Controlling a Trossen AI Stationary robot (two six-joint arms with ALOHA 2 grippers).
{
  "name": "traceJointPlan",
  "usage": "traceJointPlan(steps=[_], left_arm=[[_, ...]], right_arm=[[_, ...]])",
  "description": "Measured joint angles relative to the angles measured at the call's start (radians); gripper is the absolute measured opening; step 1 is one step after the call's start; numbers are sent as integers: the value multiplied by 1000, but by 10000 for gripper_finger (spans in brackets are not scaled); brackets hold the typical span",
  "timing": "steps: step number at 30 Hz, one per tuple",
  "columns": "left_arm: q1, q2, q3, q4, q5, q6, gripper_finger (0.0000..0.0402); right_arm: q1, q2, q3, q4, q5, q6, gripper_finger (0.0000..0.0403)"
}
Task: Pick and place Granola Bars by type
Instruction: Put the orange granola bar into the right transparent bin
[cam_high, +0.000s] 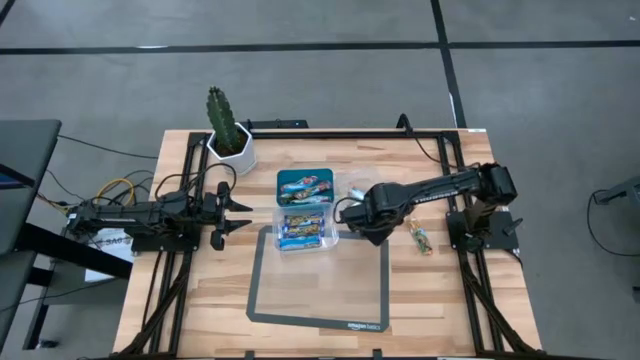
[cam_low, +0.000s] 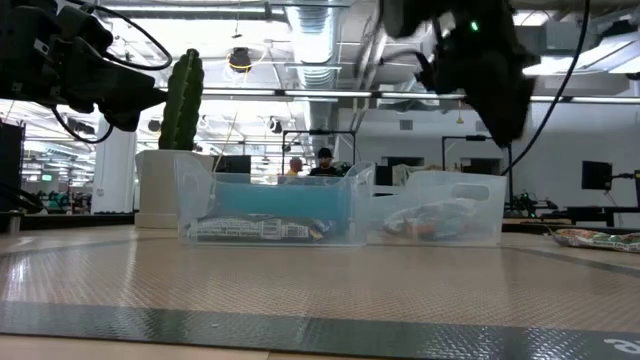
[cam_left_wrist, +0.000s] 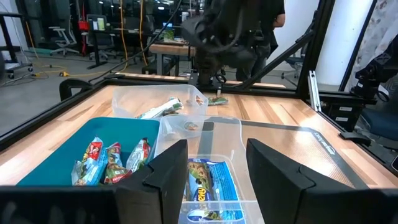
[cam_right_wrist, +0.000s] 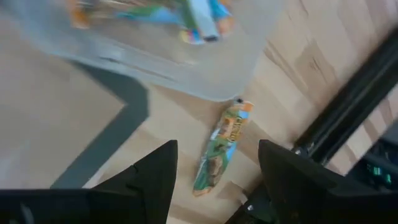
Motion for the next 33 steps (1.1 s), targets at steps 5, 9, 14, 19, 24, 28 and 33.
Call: traceJointPlan(steps=[5,9,14,19,24,28,33], left_arm=[[0,0,0,0,-1,0,158],[0,0,0,0,-1,0,158],[0,0,0,0,-1,0,158],[0,0,0,0,-1,0,158],[0,0,0,0,-1,0,158],[0,0,0,0,-1,0,158],[0,0,0,0,-1,0,158]], right_arm=[[-8,-27,-148,5,0,93,219],[-5,-74,-258,72,-5,174,219],[10,-151,-419,255,-38,231,219],[21,-224,-584,400,-126,297,219],[42,-285,-682,452,-157,355,219],[47,-318,-729,479,-155,361,219],[47,-349,-805,562,-155,361,219]])
